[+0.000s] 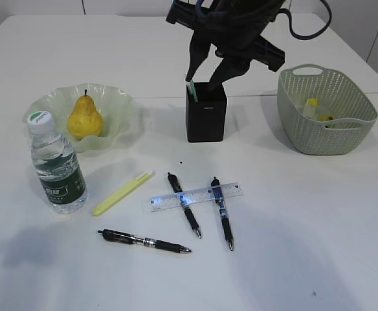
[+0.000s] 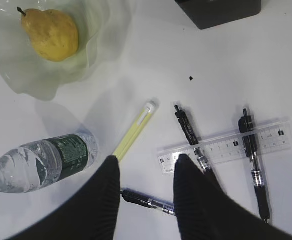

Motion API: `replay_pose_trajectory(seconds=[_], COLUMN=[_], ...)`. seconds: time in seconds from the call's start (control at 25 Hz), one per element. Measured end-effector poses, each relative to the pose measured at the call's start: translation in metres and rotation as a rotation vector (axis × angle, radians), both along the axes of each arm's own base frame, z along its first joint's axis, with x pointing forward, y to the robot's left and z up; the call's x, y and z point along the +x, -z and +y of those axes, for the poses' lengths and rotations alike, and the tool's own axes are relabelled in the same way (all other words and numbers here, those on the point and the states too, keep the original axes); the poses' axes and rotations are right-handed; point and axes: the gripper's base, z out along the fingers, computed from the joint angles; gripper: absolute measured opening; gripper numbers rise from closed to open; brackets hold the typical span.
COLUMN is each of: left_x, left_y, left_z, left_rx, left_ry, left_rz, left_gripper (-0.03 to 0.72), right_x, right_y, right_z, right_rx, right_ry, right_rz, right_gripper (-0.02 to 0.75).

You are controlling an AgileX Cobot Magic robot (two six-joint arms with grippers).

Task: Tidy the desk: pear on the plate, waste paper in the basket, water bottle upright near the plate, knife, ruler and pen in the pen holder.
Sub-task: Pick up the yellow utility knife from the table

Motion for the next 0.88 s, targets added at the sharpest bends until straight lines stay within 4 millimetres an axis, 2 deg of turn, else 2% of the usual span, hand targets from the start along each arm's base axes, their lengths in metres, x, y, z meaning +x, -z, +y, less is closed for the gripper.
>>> replay_pose_trajectory(seconds=[0.88], left_x=[0.0], left_y=[0.0], left_z=[0.0], left_rx=[0.0], left_ry=[0.0], left_rz=[0.0], left_gripper=[0.521], right_x=[-0.0018], right_y=[-0.0001], right_z=[0.002], right_rx=[0.069], right_ry=[0.111], right_rz=[0.07], right_gripper=[0.272])
